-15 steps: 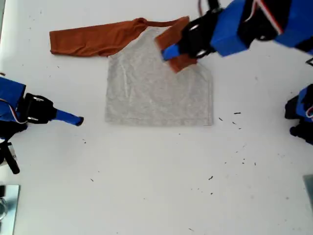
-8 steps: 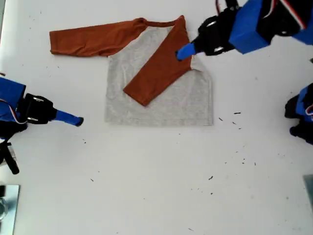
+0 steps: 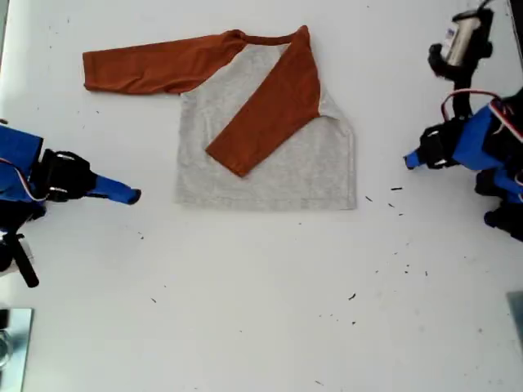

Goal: Fold t shirt

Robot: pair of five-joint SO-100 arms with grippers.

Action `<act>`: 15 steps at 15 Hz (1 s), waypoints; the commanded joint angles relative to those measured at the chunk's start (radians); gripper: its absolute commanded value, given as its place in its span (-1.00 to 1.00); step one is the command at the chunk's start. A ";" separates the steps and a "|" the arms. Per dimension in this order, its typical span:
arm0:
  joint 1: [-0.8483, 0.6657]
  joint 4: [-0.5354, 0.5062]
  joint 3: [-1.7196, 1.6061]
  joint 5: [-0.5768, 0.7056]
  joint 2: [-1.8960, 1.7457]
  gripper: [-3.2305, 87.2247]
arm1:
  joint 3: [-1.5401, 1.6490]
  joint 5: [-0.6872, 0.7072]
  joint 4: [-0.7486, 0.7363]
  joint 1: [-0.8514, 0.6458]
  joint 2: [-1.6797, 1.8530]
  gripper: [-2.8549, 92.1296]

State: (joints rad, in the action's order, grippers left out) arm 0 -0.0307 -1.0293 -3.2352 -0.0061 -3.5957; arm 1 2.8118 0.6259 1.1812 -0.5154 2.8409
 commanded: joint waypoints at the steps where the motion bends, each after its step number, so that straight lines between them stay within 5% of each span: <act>1: -0.020 0.006 0.071 -0.153 0.083 -0.94 | 0.058 -0.015 -0.052 0.028 0.031 -0.87; 4: -0.083 -0.176 0.716 -0.347 0.719 -0.93 | 0.089 0.011 -0.107 0.041 0.031 -0.87; 6: -0.238 -0.535 1.203 -0.368 1.100 -0.93 | 0.101 0.015 -0.123 0.046 0.035 -0.87; 9: -0.612 -0.561 1.371 -0.103 1.230 -0.94 | 0.144 -0.005 -0.123 0.060 0.098 -0.87; 12: -0.931 -0.551 1.275 0.020 1.232 -0.94 | 0.183 -0.015 -0.101 0.060 0.193 -0.87; 15: -1.078 -0.549 1.200 0.146 1.207 -0.94 | 0.195 -0.040 -0.084 0.055 0.221 -0.87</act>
State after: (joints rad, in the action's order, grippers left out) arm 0 -1.0753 -1.5831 -2.0371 0.0982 -2.3608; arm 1 3.0020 0.6013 1.0891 -0.4648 3.0557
